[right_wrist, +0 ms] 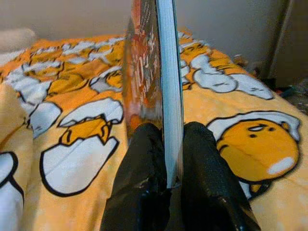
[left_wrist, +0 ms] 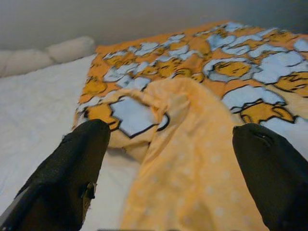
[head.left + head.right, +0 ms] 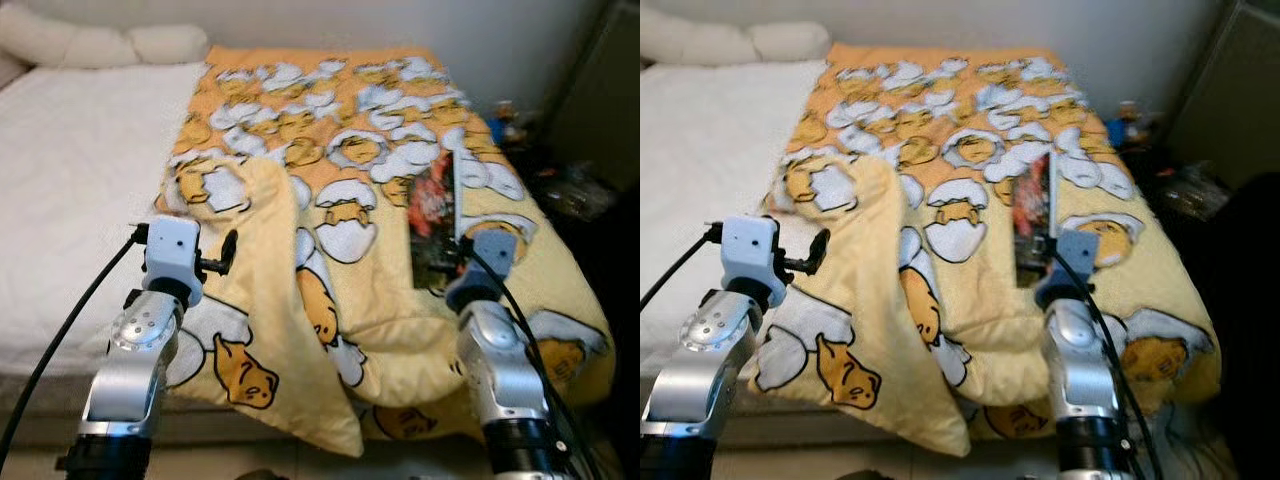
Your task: Clean up the room
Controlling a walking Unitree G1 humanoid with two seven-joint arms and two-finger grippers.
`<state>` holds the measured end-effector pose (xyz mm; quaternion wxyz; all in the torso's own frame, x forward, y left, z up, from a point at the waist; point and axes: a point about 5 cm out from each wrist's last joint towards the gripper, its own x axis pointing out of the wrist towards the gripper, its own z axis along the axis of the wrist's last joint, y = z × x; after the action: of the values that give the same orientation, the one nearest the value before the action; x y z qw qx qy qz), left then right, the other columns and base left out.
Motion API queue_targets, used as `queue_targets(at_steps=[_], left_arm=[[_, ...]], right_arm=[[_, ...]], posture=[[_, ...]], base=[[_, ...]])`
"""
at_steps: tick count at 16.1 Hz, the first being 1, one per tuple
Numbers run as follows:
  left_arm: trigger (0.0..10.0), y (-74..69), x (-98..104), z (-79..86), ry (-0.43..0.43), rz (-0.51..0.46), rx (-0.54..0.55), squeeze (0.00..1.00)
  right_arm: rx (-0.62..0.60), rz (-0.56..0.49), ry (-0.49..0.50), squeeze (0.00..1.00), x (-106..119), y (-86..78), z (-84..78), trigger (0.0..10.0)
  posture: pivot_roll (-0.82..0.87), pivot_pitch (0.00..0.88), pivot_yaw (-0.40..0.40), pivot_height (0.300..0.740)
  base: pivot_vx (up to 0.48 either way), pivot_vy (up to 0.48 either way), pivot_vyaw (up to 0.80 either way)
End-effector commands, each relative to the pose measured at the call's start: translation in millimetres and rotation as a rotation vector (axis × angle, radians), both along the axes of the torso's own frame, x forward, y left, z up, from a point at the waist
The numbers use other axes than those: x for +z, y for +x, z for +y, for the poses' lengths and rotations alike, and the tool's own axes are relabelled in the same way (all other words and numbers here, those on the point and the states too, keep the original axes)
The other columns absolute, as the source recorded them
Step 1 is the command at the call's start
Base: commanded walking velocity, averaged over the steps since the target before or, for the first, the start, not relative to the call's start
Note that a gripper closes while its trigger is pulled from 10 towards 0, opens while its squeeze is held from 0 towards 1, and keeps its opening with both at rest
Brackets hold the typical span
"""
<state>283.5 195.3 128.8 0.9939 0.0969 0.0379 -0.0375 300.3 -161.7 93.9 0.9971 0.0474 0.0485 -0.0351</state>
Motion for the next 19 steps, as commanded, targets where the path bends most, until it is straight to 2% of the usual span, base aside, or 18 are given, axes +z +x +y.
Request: queue_targets(at_steps=[1,10,12,19], left_arm=[[10.0,3.1,3,-3.5,0.008,-0.011,-0.015,0.00],[10.0,4.2,3,-4.0,0.006,-0.009,-0.014,0.00],[10.0,4.4,4,-4.0,0.004,-0.009,-0.012,0.00],[10.0,5.1,3,-3.7,0.000,-0.007,-0.004,0.00]], right_arm=[[-0.024,-0.049,-0.007,0.00,11,3.3,-6.9,10.0],[-0.022,-0.044,-0.010,0.00,11,4.3,-6.9,10.0],[-0.025,-0.041,-0.002,0.00,11,4.4,-7.2,10.0],[-0.015,-0.101,-0.031,0.00,24,8.0,-7.0,10.0]], posture=[[0.03,0.000,0.036,0.740],[0.03,0.000,0.037,0.740],[0.03,0.000,0.036,0.740],[0.03,0.000,0.035,0.740]], base=[[0.000,0.398,0.00],[0.000,0.403,0.00],[0.000,0.420,-0.40],[0.000,0.465,0.00]])
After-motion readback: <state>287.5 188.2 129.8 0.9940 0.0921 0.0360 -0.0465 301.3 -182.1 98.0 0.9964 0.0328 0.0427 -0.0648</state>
